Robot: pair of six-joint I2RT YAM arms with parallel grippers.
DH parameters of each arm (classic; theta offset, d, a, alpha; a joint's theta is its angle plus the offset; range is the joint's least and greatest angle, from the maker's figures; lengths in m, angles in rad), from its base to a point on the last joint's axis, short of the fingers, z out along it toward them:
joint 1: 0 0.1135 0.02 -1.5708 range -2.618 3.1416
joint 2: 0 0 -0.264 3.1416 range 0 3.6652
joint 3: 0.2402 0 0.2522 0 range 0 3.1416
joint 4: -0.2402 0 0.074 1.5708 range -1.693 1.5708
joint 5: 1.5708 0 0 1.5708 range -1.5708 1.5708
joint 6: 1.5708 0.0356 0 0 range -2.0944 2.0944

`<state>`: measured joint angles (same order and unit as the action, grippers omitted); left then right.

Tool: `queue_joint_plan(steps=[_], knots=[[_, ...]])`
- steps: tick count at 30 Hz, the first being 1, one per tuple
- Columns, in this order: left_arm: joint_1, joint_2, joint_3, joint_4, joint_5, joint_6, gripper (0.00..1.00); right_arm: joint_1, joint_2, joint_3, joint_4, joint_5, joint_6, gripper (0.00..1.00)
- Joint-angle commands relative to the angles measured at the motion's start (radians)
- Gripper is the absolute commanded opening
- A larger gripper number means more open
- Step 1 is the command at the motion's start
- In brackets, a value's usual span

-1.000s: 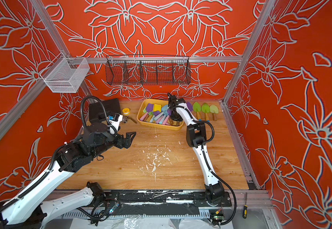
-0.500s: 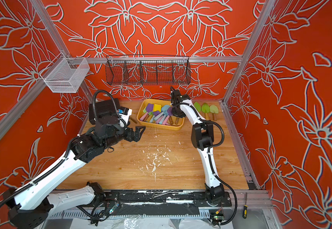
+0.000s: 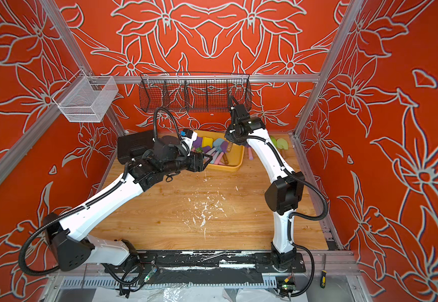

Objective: Take the shovel out of the storage box
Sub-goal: Pick up the shovel from the storage box, then place the shovel at the center of the board.

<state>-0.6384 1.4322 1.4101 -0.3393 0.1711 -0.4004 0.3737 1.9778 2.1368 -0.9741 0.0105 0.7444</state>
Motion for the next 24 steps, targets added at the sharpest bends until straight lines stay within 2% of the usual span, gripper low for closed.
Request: queue_joint_plan(steps=[1,6,10,14,24], knots=[[0.009,0.049,0.051,0.048,0.09,-0.078,0.7,0.015,-0.048,-0.041,0.026,-0.033,0.073,0.0],[0.009,0.124,0.064,0.098,0.155,-0.121,0.67,0.03,-0.085,-0.095,0.08,-0.065,0.139,0.0],[0.018,0.171,0.072,0.109,0.157,-0.156,0.65,0.047,-0.107,-0.111,0.09,-0.076,0.165,0.0],[0.047,0.21,0.074,0.127,0.196,-0.215,0.6,0.055,-0.136,-0.14,0.101,-0.087,0.184,0.0],[0.051,0.253,0.082,0.136,0.195,-0.209,0.52,0.082,-0.159,-0.188,0.128,-0.097,0.213,0.0]])
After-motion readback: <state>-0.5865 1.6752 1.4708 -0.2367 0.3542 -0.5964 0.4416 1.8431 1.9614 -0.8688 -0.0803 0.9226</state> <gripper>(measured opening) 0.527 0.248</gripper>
